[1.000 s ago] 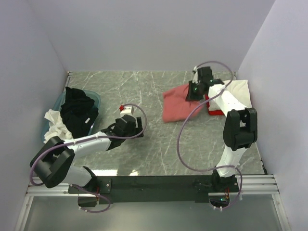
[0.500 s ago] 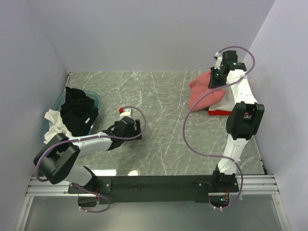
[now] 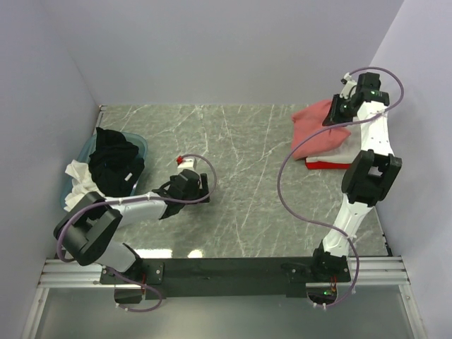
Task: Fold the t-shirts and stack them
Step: Neatly place the folded tshirt to the corner
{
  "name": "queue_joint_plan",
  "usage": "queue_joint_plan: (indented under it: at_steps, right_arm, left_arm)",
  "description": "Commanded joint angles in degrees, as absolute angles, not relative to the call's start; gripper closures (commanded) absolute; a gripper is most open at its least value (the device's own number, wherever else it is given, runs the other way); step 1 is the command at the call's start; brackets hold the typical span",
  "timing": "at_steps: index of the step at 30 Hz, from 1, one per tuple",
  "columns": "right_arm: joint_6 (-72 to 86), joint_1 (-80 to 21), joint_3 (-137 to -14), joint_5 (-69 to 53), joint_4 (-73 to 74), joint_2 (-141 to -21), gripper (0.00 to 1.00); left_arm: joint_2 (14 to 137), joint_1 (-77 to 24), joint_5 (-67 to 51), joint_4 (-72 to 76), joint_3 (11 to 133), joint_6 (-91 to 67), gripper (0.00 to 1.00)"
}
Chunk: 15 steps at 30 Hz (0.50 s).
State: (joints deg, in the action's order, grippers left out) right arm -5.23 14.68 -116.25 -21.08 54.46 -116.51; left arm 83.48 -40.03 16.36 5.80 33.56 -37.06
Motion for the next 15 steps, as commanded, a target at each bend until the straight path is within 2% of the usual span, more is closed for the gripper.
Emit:
queue_joint_plan:
  at_steps: [1,15]
  right_arm:
    - [-3.1,17.2,-119.4,-25.8,52.2,-112.7,1.00]
    - [-0.5,22.9,-121.2,-24.4,49.9,-113.2,1.00]
  left_arm:
    - [86.0,-39.7,14.5,3.7,33.9,-37.0,0.14]
    - [87.4,-39.7,14.3,3.4,34.2,-36.8,0.14]
